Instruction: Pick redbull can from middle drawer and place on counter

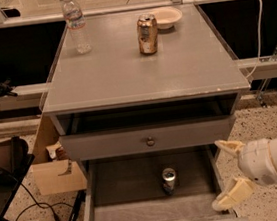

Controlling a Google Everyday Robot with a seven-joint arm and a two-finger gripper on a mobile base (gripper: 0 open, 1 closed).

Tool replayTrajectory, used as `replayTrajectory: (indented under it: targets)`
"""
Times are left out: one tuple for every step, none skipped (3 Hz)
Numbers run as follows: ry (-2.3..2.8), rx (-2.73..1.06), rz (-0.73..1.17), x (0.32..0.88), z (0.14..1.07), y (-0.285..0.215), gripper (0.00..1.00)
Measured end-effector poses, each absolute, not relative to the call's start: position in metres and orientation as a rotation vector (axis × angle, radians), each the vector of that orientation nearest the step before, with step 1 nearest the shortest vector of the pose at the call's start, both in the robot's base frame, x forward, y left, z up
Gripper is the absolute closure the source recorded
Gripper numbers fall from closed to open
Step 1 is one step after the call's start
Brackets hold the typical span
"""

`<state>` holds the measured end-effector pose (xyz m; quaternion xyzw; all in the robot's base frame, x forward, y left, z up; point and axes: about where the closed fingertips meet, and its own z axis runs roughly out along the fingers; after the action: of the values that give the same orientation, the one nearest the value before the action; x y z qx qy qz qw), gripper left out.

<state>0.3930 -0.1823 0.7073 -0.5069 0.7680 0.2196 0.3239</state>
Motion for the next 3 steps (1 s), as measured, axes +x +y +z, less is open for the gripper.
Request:
replayTrajectory:
  targets:
    - [1.947,-1.191,0.664,0.419,0.641,-0.179,0.00]
    - [1.947,-1.190,0.665,0.419,0.641,-0.179,0.00]
    - [1.925,-1.197,0.691,0.430,0.620,-0.173,0.00]
